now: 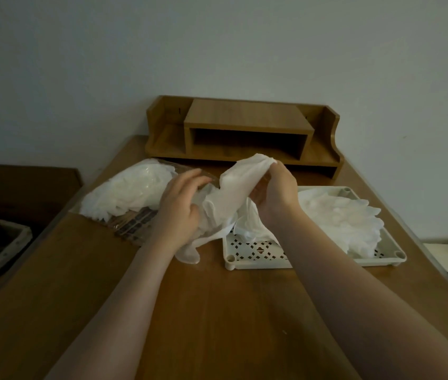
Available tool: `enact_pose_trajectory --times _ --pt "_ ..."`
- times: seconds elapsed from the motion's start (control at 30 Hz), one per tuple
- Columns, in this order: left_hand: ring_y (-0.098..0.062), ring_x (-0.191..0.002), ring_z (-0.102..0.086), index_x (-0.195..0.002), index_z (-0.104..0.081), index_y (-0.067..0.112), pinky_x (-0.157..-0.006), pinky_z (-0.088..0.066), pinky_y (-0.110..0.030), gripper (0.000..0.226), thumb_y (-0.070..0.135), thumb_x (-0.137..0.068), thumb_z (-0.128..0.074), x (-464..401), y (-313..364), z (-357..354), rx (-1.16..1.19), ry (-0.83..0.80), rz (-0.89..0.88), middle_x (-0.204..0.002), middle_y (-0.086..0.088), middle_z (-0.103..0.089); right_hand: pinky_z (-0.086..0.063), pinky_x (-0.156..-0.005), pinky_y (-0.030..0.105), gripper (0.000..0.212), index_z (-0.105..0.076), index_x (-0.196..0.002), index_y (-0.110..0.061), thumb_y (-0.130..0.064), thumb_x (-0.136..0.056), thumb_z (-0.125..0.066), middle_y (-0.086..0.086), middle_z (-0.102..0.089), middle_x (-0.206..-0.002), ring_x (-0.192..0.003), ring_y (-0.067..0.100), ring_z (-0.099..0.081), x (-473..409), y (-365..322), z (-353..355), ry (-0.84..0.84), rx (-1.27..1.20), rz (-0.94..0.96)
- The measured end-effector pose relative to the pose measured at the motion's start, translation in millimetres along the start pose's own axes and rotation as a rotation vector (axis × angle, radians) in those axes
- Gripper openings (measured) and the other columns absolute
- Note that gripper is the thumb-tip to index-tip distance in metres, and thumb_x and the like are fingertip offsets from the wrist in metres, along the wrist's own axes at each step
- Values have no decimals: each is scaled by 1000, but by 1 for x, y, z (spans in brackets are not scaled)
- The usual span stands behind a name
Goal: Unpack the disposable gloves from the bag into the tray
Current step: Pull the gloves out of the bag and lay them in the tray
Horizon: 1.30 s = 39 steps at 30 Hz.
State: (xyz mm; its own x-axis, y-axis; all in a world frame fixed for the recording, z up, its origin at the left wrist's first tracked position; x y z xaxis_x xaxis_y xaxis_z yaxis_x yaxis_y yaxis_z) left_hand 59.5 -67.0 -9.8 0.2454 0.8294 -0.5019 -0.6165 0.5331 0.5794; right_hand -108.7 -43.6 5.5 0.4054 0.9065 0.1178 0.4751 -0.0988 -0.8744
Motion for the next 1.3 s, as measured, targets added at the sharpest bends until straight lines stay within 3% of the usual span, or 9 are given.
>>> enact_pose_trajectory --times 0.1,0.23,0.47,0.67,0.73,0.8,0.9,1.17,1.3 --pt "-9 -119 -40 -130 -49 10 -99 -34 -28 35 18 -96 -43 4 34 -7 48 -109 -117 -130 -1 -47 -55 -61 30 20 -58 -103 -3 -8 -97 -40 9 -65 -81 -69 20 -65 3 -11 -1 -30 -209 -22" --pt "-12 -122 -42 -134 -44 24 -101 -33 -30 56 55 -88 -51 18 27 -49 -286 -477 -57 -136 8 -44 -53 -49 23 18 -61 -86 -8 -6 -94 -45 1 -66 -58 -50 13 -64 8 -22 14 92 -282 -38" --pt "-13 -88 -56 -105 -57 19 -76 -44 -26 15 27 -97 -46 12 8 -41 -449 -242 -7 -104 4 -59 -52 -55 30 18 -60 -107 -7 -12 -95 -47 4 -65 -71 -61 18 -64 8 -17 32 119 -298 -129" --pt "-22 -101 -56 -115 -57 16 -79 -42 -31 26 15 -94 -42 13 -23 -28 -867 -305 224 -109 -4 -58 -51 -61 33 25 -59 -115 -8 -18 -98 -44 5 -64 -83 -73 21 -62 13 -16 33 74 -272 -171" --pt "-24 -114 -50 -123 -56 17 -92 -39 -35 32 19 -97 -36 11 -6 -26 -737 -241 165 -121 -5 -56 -53 -61 33 25 -60 -115 -6 -16 -98 -45 7 -66 -85 -76 23 -65 14 -17 36 74 -286 -156" --pt "-19 -122 -46 -128 -54 15 -101 -36 -32 41 34 -99 -32 12 30 -25 -288 -154 48 -129 -2 -54 -53 -63 34 22 -61 -110 -6 -14 -98 -45 7 -67 -86 -79 23 -66 15 -19 39 72 -308 -142" --pt "-3 -114 -50 -128 -50 19 -92 -39 -16 51 50 -90 -35 16 85 -37 409 -351 85 -122 11 -55 -54 -74 36 20 -62 -98 -7 -14 -98 -43 5 -67 -85 -84 23 -66 14 -26 46 74 -334 -87" --pt "-20 -86 -65 -81 -64 19 -84 -49 -37 14 33 -83 -64 3 91 -63 820 -516 386 -86 -1 -68 -51 -77 29 18 -54 -82 -11 -13 -85 -36 7 -62 -82 -82 19 -63 21 -50 76 -19 -638 31" --pt "-15 -77 -66 -78 -56 17 -74 -54 -30 8 16 -85 -59 -9 99 -53 1091 -522 397 -77 2 -68 -29 -103 40 49 -52 -57 -17 -43 -96 -39 5 -65 -74 -106 17 -58 19 -58 127 300 -230 83"
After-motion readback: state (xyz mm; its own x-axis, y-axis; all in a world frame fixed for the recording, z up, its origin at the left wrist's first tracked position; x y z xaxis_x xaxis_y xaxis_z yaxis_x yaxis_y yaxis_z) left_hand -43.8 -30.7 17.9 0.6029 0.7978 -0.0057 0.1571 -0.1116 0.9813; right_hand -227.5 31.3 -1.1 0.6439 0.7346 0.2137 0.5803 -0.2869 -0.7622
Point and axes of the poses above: each hand's wrist, its own x-axis away from the middle knuckle, its own z-axis out of the back of the hand, y = z × x, the point moved 6 cm from there along -x, towards the middle knuckle
